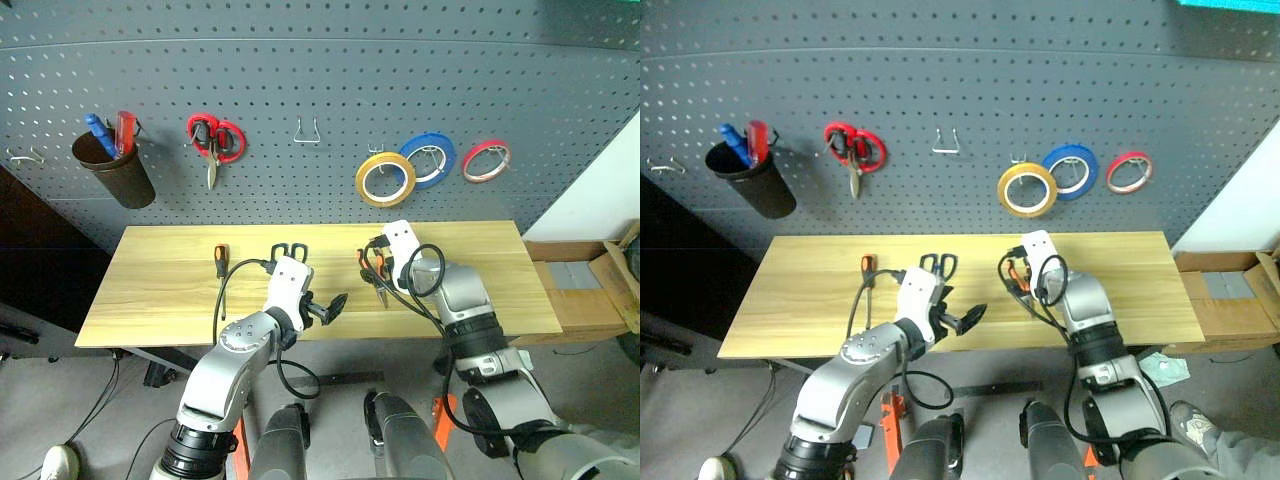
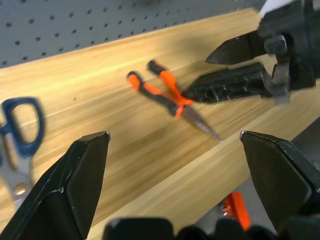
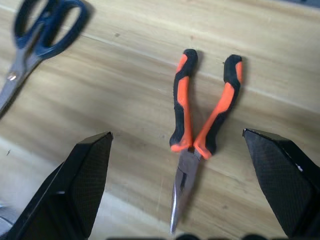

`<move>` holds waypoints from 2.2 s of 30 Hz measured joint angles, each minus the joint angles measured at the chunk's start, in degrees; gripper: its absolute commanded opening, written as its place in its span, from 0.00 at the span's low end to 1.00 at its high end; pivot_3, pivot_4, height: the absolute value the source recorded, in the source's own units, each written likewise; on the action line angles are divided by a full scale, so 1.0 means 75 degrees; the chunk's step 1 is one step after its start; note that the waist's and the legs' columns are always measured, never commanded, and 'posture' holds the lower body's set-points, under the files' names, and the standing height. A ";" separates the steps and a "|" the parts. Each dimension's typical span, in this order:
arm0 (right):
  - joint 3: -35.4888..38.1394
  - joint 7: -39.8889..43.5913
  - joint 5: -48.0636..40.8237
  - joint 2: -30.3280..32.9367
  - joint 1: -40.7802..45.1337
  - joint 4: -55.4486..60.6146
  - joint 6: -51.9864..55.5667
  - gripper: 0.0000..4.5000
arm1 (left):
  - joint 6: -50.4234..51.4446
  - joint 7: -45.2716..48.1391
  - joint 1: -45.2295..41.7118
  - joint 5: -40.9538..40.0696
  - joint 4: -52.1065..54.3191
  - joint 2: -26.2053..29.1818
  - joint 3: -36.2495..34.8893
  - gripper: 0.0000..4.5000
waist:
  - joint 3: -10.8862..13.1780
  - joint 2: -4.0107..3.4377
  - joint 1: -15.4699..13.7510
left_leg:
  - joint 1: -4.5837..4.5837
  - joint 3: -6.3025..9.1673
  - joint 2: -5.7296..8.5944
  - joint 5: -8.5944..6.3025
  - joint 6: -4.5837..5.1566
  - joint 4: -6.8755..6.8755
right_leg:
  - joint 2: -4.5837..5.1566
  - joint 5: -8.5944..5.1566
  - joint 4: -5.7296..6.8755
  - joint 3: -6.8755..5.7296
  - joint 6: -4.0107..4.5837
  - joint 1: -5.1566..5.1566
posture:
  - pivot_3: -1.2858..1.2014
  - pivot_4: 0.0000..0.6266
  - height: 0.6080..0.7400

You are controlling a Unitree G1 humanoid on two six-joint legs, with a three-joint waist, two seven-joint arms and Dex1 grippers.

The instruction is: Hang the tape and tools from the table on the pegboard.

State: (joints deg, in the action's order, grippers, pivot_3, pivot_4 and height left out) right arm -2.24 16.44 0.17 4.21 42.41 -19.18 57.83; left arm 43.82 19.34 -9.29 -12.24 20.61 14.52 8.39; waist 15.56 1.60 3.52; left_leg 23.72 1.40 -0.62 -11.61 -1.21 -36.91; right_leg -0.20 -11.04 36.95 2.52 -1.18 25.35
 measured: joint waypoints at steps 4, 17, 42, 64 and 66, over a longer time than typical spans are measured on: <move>0.0494 -0.0537 -0.0202 -0.0175 0.0512 -0.0797 0.0333 1.00 | -0.0045 0.0016 -0.0115 0.0003 -0.0127 0.0165 -0.0095 1.00 | 0.0109 0.0013 -0.0033 | 0.0039 -0.0001 0.0003 -0.0039 0.0033 0.0001 | 0.0009 0.0006 -0.0011 -0.0004 -0.0034 0.0023 | 0.51 0.56 1.00; 0.1068 -0.1626 -0.0280 -0.0424 0.1120 -0.2421 0.0221 1.00 | 0.0085 -0.0007 -0.0494 -0.0011 -0.0112 0.0229 -0.0133 1.00 | 0.0390 0.0009 -0.0011 | 0.0043 -0.0001 0.0005 -0.0056 0.0048 0.0001 | 0.0017 -0.0016 -0.0011 -0.0006 -0.0055 0.0029 | 0.51 0.61 1.00; 0.0652 -0.1573 -0.0298 -0.0301 0.1612 -0.3401 -0.0745 0.39 | 0.0267 -0.0012 -0.0541 -0.0023 -0.0087 0.0257 -0.0143 1.00 | 0.0469 0.0016 -0.0015 | 0.0087 -0.0002 -0.0001 -0.0057 0.0046 0.0024 | 0.0012 -0.0019 -0.0020 -0.0008 -0.0056 0.0082 | 0.52 0.59 1.00; -0.0186 0.1275 -0.2354 0.1327 -0.3140 0.5663 0.0163 0.39 | 0.0386 -0.1185 0.0612 -0.0136 0.2704 -0.0208 -0.1378 1.00 | 0.0306 0.0079 -0.0027 | 0.0157 0.0008 -0.0001 -0.0071 -0.0002 -0.0001 | 0.0043 -0.0033 -0.0015 -0.0018 -0.0110 0.0142 | 0.52 0.28 1.00; -0.0150 0.1204 -0.2382 0.0868 -0.3012 0.5726 -0.0708 0.39 | 0.0219 -0.1315 0.0682 -0.0186 0.2954 -0.0423 -0.1466 1.00 | 0.0214 0.0082 -0.0033 | 0.0147 0.0009 -0.0001 -0.0065 -0.0012 -0.0002 | 0.0018 -0.0027 -0.0014 -0.0023 -0.0109 0.0134 | 0.52 0.28 1.00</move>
State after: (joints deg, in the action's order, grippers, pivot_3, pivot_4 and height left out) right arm -3.37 25.47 -17.70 10.72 19.82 23.76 52.52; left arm 45.47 9.48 -4.18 -13.63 42.76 11.34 -2.61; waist 17.17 2.21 3.27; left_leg 24.82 1.47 -0.63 -12.10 -1.30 -36.93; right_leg -0.06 -11.24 36.85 2.35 -2.00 26.36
